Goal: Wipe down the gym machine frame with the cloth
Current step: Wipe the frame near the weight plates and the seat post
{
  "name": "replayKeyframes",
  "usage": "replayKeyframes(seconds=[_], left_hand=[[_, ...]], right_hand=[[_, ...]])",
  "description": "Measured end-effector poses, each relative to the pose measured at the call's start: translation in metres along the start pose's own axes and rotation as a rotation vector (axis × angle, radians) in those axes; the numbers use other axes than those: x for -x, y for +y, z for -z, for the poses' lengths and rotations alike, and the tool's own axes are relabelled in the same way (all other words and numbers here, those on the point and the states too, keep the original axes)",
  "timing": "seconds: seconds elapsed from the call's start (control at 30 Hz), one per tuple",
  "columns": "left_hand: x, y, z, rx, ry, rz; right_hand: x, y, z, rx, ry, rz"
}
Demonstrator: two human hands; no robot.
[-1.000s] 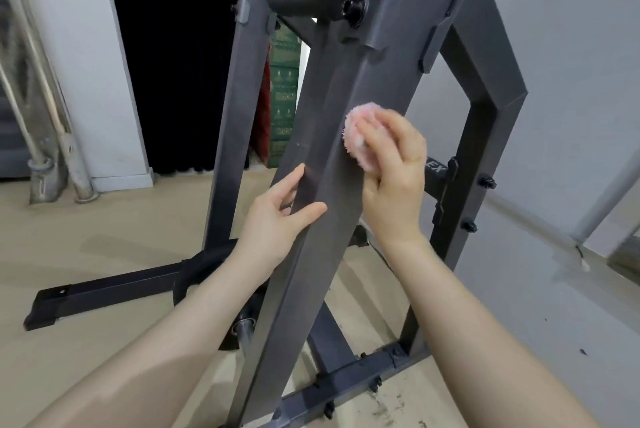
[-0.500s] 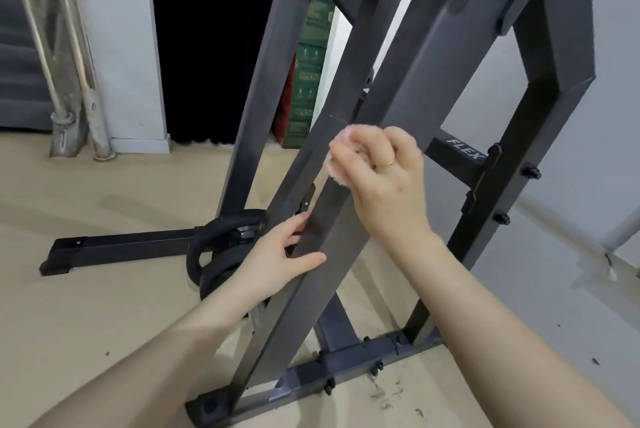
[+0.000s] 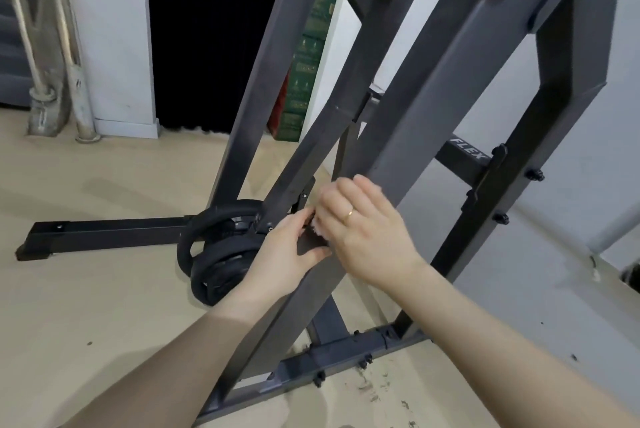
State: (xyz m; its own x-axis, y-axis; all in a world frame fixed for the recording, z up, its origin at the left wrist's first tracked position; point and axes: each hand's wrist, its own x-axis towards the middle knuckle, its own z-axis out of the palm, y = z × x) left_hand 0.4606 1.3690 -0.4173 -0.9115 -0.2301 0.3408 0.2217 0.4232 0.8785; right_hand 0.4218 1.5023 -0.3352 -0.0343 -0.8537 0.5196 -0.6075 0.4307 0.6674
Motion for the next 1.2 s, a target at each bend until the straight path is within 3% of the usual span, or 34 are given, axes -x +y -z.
replayKeyframes(seconds=[0.07,0.1,0.23,0.3,0.33,0.4,0.5,0.53,0.6,0.7,0.77,0.87,0.97,1.0,1.1,1.2], left_hand=[[0.0,-0.002,-0.002,0.012,0.015,-0.012],[0.0,-0.003,-0.002,0.022,0.025,-0.006],[0.002,-0.008,-0.005,0.054,0.037,0.069],[0.003,-0.009,-0.007,0.059,0.032,0.083],[0.003,-0.01,-0.007,0.065,0.032,0.088],[0.003,-0.011,-0.008,0.088,0.032,0.096],[0.003,-0.01,-0.01,0.136,0.046,0.108],[0.002,-0.01,-0.01,0.151,0.044,0.114],[0.004,-0.008,-0.01,0.171,0.049,0.128],[0.009,-0.003,-0.012,0.22,0.07,0.151],[0.009,-0.001,-0.012,0.225,0.071,0.173],[0.008,0.0,-0.01,0.155,0.056,0.198],[0.011,0.001,-0.011,0.103,0.026,0.191],[0.013,0.001,-0.012,0.092,0.016,0.187],[0.014,0.004,-0.011,0.12,0.023,0.2],[0.014,0.008,-0.009,0.157,0.036,0.231]], right_hand=[[0.006,0.0,0.001,0.028,-0.107,0.189],[0.0,0.013,0.002,0.041,-0.045,0.21],[-0.022,0.075,0.01,0.12,0.359,-0.136],[-0.016,0.073,0.004,-0.163,0.419,-0.342],[-0.011,0.059,0.003,-0.455,0.362,-0.437],[0.007,0.023,-0.006,-0.797,0.301,-0.492],[0.045,-0.025,-0.032,-0.959,0.0,-0.556],[0.046,-0.026,-0.035,-0.988,-0.025,-0.616],[0.031,-0.005,-0.029,-0.95,0.105,-0.657],[0.001,0.034,-0.011,-1.019,0.504,-0.709],[-0.001,0.03,-0.015,-0.802,0.58,-0.684],[0.028,-0.016,-0.037,-0.694,0.475,-0.692],[0.067,-0.051,-0.051,-1.151,0.189,-0.637],[0.069,-0.049,-0.052,-1.18,0.137,-0.634],[0.055,-0.017,-0.053,-1.251,0.259,-0.648],[0.024,0.015,-0.048,-1.417,0.529,-0.678]])
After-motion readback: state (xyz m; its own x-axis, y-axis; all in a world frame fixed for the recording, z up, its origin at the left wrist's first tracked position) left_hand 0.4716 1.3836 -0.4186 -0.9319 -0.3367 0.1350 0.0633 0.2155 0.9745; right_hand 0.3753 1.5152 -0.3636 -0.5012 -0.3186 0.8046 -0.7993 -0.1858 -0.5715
